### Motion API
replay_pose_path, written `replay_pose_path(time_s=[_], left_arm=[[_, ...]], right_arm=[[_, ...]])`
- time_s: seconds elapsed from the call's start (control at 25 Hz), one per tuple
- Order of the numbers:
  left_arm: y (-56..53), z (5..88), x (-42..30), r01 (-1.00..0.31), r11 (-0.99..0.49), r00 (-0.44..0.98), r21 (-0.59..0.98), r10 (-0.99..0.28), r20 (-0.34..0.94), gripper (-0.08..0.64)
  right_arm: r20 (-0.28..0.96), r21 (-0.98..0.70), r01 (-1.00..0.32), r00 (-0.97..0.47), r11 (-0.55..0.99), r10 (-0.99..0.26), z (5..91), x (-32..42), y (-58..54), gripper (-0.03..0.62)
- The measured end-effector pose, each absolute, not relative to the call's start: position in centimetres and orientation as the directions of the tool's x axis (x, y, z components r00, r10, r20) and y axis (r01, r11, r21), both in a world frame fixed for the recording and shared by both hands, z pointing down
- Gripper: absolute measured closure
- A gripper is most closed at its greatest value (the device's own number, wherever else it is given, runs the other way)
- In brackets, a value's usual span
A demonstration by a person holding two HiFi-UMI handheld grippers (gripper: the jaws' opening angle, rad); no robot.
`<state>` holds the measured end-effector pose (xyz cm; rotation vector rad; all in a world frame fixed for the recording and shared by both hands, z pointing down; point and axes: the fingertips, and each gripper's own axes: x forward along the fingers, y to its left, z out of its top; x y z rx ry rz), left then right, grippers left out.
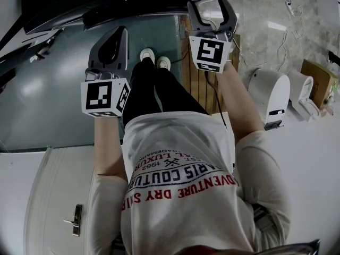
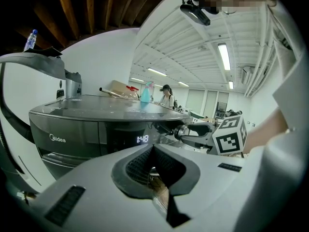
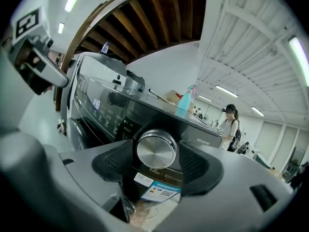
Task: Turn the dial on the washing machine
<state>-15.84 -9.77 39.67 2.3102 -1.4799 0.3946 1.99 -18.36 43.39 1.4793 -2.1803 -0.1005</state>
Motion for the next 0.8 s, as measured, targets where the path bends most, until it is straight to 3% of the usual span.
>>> replay_pose_path(time_s=[0.2,0.4,0.56,0.8], left_arm=[[-9.4,40.0,-15.7,-0.911,-0.380,0.410,0.158,-0.807,0.424,0.545],[-9.1,40.4,-16.3,-0.913,-0.373,0.406,0.162,-0.805,0.433,0.545],[-9.0,40.3,-16.6,-0.914,-0.372,0.403,0.158,-0.805,0.435,0.545],[-9.1,40.1,-16.5,-0.914,-0.373,0.403,0.158,-0.804,0.437,0.545]], right_arm=[[0.387,0.473,-0.787,-0.219,0.396,-0.896,45.2,2.7,-18.5,0.299],[0.396,0.474,-0.790,-0.203,0.389,-0.896,45.4,2.6,-18.6,0.308],[0.421,0.379,-0.838,-0.222,0.393,-0.880,45.2,2.5,-18.7,0.310],[0.469,0.053,-0.934,-0.288,0.352,-0.835,45.4,3.3,-18.9,0.311]])
